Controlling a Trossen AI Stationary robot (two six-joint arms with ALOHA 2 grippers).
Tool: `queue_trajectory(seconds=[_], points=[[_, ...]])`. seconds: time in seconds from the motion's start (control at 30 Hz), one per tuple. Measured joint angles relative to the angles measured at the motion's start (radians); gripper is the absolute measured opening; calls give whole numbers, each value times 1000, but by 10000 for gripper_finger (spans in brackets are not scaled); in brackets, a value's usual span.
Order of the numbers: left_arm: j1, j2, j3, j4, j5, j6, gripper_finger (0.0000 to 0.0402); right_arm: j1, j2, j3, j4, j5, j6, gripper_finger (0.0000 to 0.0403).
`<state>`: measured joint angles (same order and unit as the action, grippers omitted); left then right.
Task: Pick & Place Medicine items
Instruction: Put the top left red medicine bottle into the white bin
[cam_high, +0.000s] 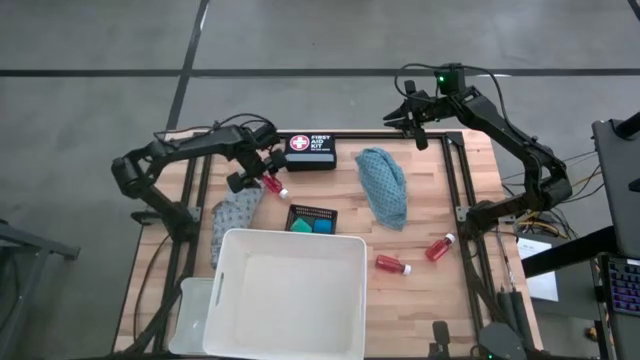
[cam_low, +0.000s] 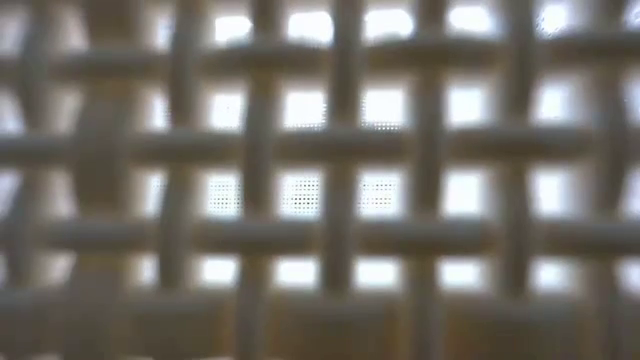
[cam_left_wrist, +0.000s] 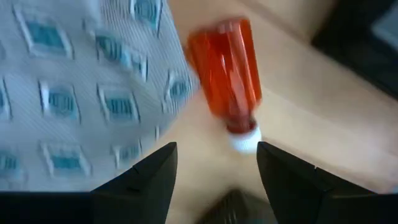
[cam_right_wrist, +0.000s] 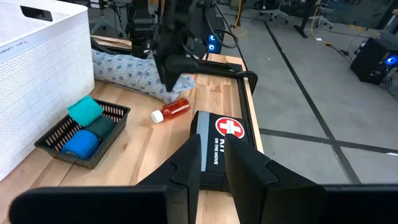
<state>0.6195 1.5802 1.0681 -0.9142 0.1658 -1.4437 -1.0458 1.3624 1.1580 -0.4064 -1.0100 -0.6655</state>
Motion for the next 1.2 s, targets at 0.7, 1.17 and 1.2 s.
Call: queue_trajectory(seconds=[0.7,1.17,1.2], points=[[-16,90,-127,317,-9,44,224,0,0,0,0,0,0,68],[-15,172,-124,354,52,58,224,0,0,0,0,0,0,68],[-15,170,-125,354,51,60,223,0,0,0,0,0,0,68]])
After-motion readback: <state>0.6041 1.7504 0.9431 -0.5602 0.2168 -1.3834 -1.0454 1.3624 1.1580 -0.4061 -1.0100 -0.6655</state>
